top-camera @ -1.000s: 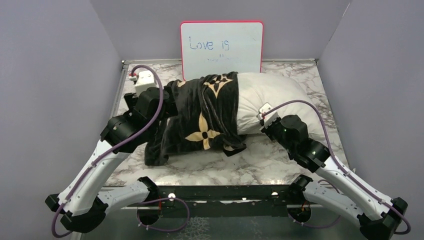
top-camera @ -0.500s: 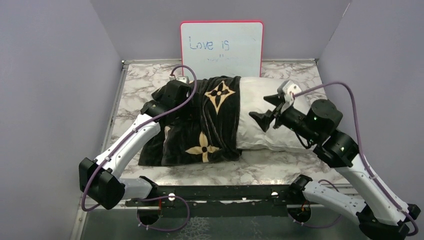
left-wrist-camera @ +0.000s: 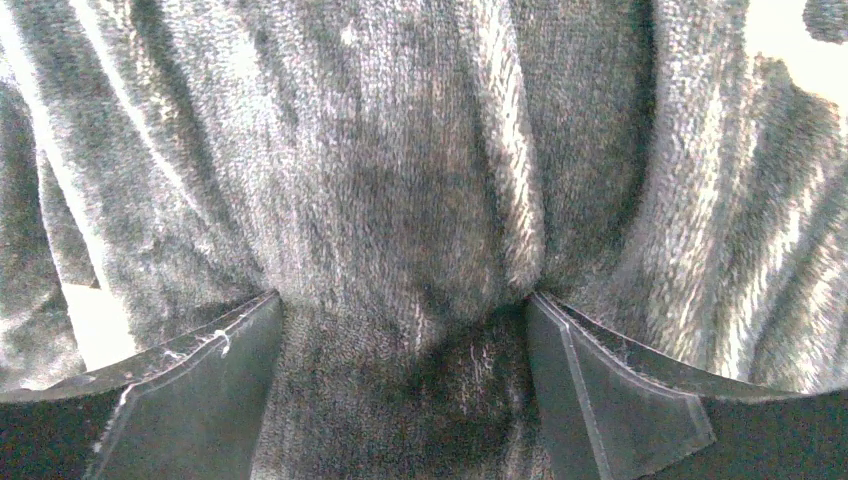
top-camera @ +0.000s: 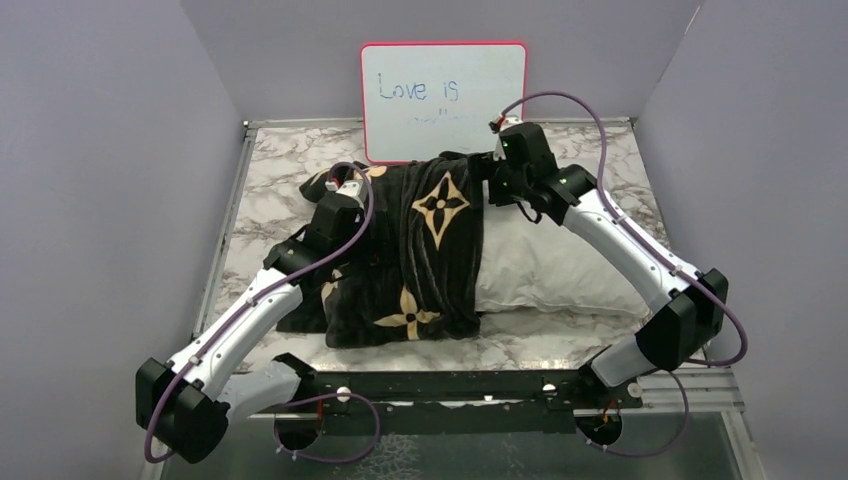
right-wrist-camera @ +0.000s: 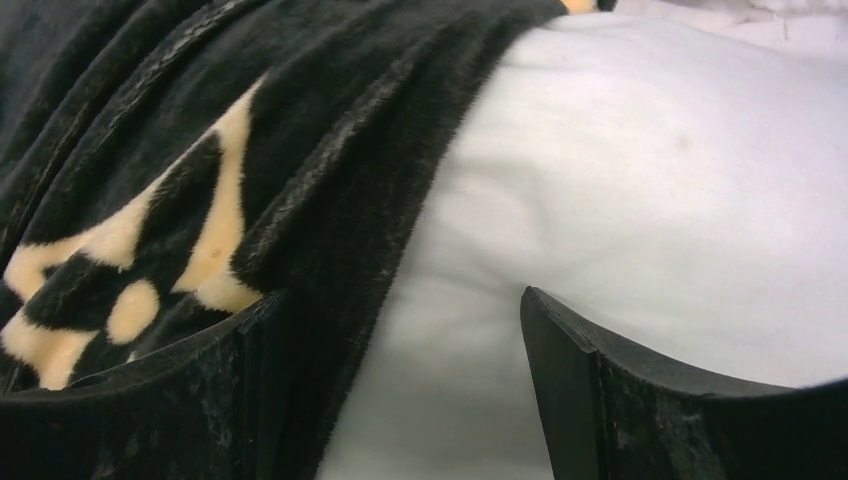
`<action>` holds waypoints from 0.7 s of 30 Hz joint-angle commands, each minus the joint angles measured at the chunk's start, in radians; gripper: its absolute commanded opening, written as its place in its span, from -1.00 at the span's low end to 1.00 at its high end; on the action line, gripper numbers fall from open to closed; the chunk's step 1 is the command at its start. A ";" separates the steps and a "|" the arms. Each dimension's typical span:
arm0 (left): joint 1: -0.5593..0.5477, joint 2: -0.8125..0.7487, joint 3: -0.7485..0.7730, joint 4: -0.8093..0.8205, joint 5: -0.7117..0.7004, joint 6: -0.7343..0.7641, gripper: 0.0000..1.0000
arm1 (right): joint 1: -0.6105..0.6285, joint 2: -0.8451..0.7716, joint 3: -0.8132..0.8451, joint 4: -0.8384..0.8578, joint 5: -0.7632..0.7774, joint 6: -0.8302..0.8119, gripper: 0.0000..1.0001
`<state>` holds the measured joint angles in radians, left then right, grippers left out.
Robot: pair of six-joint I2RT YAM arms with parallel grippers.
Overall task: Remove the pillowcase from the pillow
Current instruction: Remove the pillow from the pillowcase.
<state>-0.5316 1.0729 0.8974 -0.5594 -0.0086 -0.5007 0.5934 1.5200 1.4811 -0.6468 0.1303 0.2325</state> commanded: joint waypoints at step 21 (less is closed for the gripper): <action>0.183 0.571 0.855 0.005 0.307 0.353 0.97 | -0.058 -0.373 -0.848 0.252 -0.360 0.224 0.52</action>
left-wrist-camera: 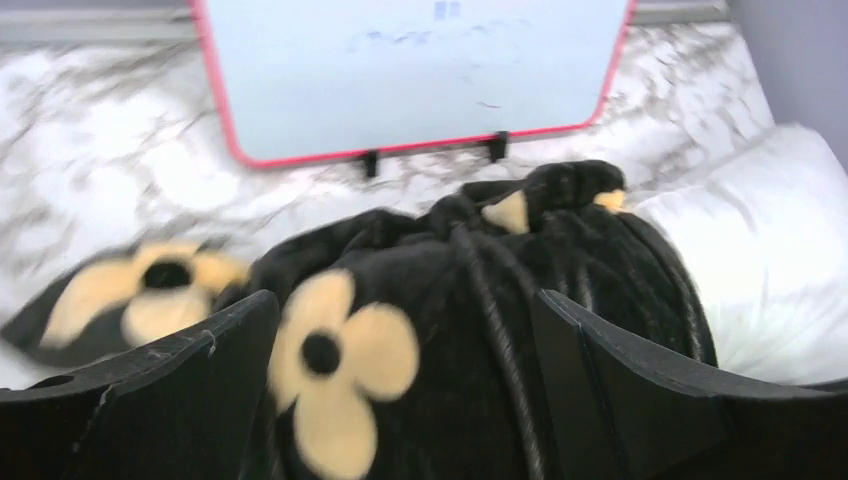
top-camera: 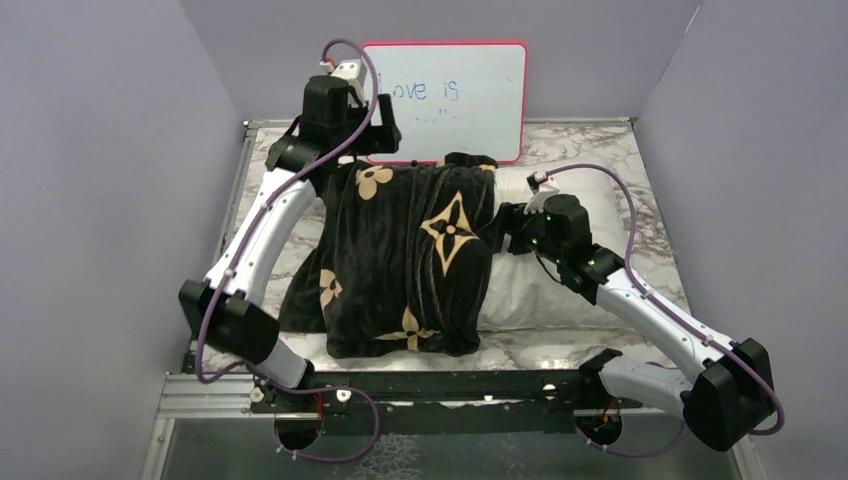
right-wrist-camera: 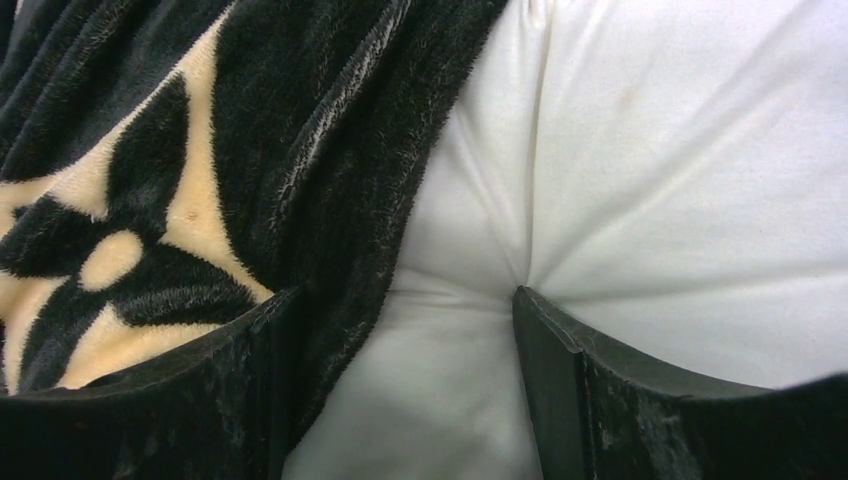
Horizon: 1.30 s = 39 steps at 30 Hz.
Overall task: Remove the pillowcase from the pillow
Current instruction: Remove the pillow from the pillowcase.
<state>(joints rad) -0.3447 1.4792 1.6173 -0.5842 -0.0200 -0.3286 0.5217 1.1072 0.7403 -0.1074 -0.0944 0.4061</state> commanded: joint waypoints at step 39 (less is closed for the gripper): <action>-0.007 0.061 -0.195 0.192 0.697 0.221 -1.00 | -0.137 0.505 0.731 -0.658 0.438 0.125 0.96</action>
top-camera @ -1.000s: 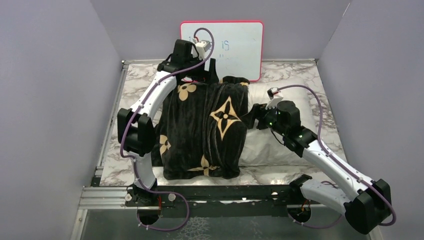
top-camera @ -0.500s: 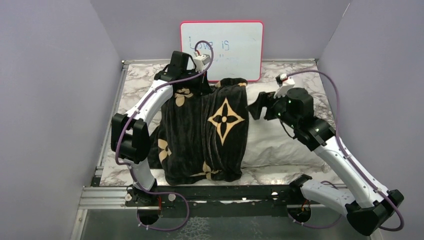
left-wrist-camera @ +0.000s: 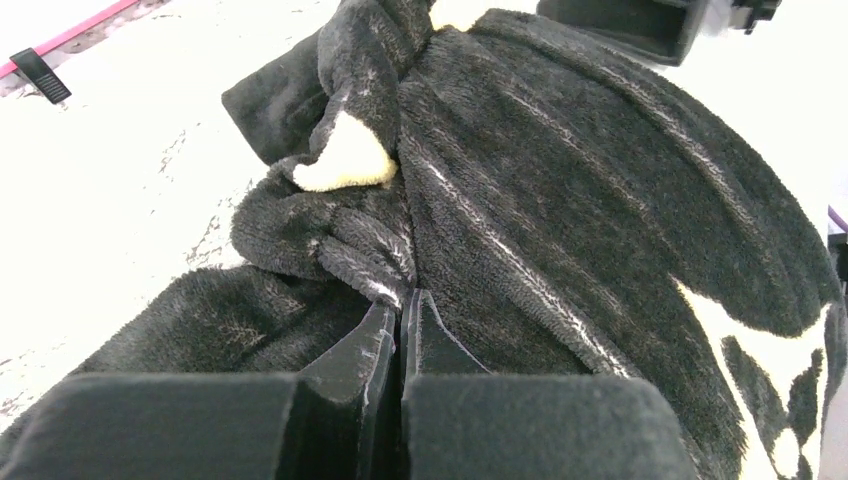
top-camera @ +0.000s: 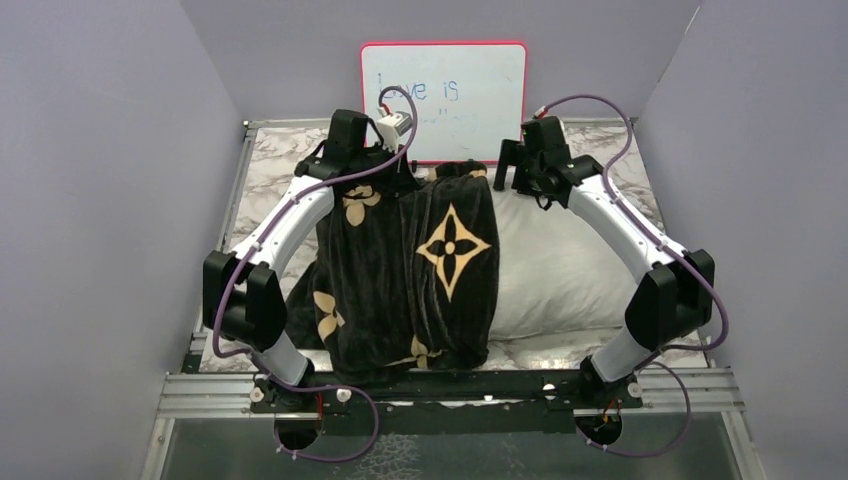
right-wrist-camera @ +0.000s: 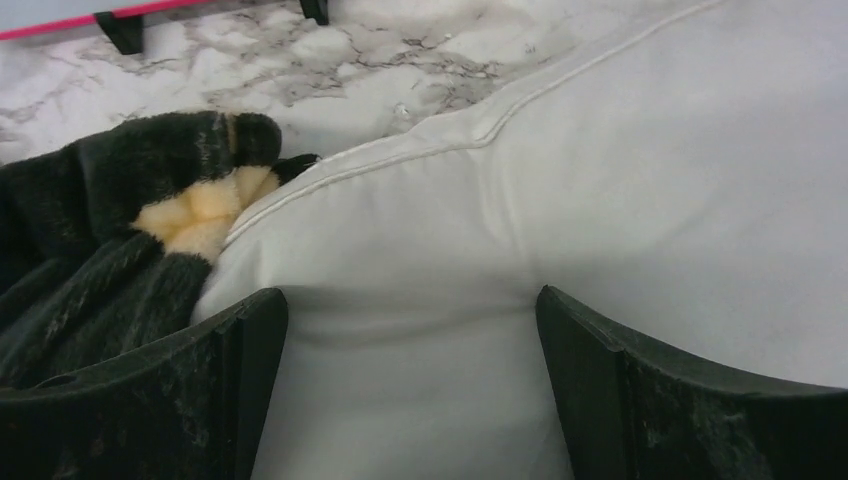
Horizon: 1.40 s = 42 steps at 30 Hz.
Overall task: Remove the pillowcase from the pillow
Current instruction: Remove the pillow from the pillowcase.
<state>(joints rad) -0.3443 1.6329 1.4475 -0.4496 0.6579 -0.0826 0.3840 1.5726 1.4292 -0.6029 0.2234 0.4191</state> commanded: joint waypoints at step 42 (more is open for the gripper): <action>0.046 -0.216 0.082 0.146 -0.049 0.000 -1.00 | -0.172 -0.033 0.153 -0.044 -0.473 -0.074 1.00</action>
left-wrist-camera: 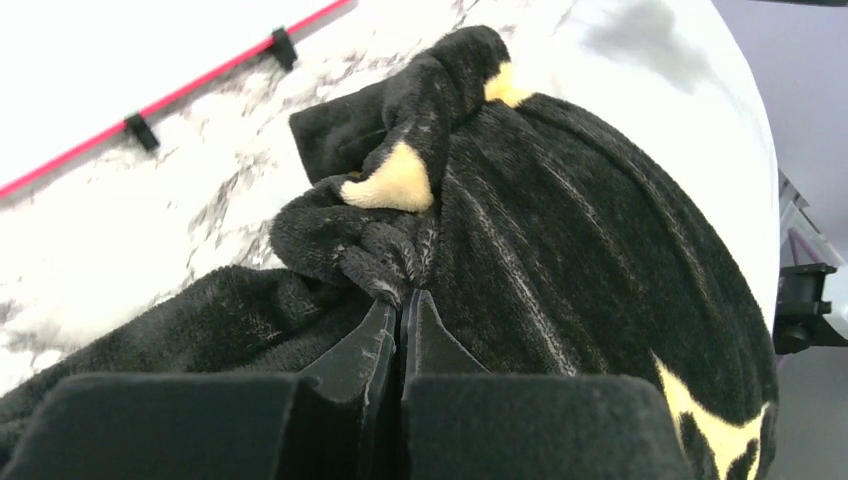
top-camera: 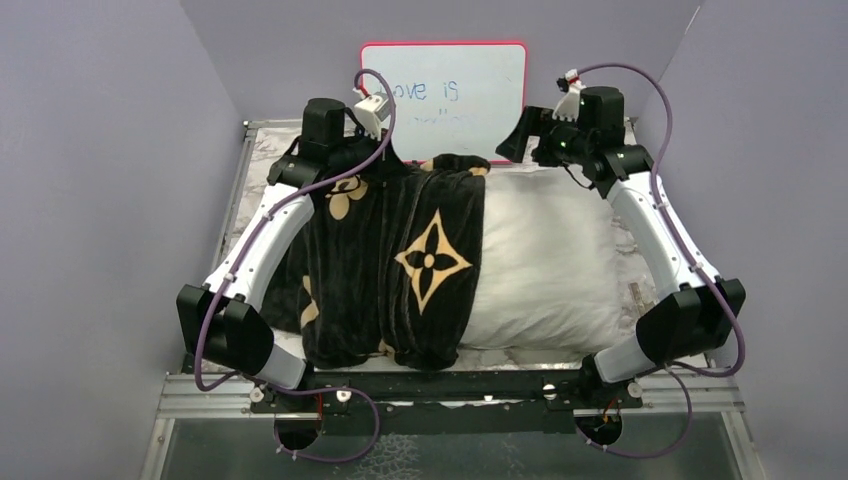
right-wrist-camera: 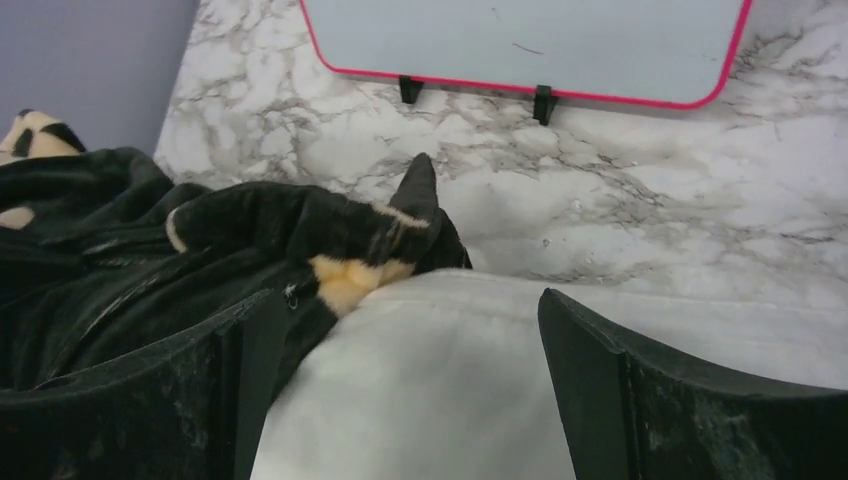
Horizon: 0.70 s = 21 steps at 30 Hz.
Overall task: Remove the pillowcase from the pillow
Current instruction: Remove the pillow from the pillowcase.
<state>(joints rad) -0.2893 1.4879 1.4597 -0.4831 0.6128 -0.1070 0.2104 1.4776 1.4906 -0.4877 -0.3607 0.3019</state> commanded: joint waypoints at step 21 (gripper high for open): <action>-0.037 -0.195 -0.123 0.382 -0.026 -0.007 -1.00 | 0.014 -0.195 -0.178 0.024 -0.001 -0.018 1.00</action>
<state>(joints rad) -0.3248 1.3613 1.3266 -0.2768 0.5819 -0.1059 0.2165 1.3270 1.4868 -0.7074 -0.0952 0.5701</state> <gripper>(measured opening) 0.018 0.998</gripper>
